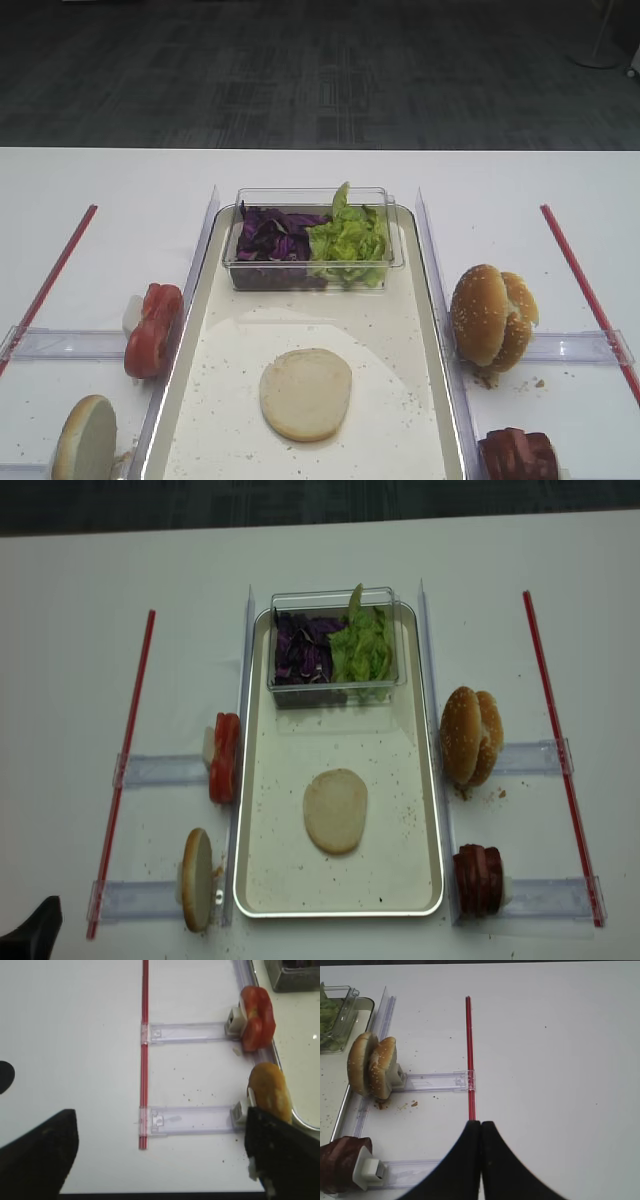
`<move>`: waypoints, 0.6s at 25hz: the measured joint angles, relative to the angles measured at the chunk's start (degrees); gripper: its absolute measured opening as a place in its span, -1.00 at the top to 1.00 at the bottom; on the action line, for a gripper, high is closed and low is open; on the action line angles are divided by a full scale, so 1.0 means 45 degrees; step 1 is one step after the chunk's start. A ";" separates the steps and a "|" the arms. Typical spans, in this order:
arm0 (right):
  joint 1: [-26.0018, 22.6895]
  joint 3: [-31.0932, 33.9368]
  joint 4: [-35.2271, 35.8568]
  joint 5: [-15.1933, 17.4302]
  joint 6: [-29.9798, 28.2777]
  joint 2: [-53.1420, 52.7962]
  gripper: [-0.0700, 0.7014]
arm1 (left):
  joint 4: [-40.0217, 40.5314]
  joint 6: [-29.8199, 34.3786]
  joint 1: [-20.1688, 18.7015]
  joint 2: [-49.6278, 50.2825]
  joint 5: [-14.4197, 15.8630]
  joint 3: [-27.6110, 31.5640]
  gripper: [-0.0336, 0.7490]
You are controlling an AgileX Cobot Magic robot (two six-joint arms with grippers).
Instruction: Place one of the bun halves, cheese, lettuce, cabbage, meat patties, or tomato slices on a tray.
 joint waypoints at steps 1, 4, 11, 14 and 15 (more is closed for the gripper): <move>0.0000 0.0000 0.0000 0.0000 0.0000 0.0000 -0.13 | 0.0000 0.0000 0.0000 -0.0249 0.0021 0.0000 -0.67; 0.0000 0.0000 0.0000 0.0000 0.0000 0.0000 -0.13 | 0.0018 0.0000 0.0000 -0.0917 0.0060 0.0000 -0.67; 0.0000 0.0000 0.0000 0.0000 0.0000 0.0000 -0.13 | 0.0049 0.0000 0.0000 -0.1153 0.0117 0.0000 -0.67; 0.0000 0.0000 0.0000 0.0000 0.0000 0.0000 -0.13 | 0.0049 0.0000 0.0000 -0.1153 0.0117 0.0000 -0.67; 0.0000 0.0000 0.0000 0.0000 0.0000 0.0000 -0.13 | 0.0049 0.0024 0.0000 -0.1153 0.0117 0.0000 -0.67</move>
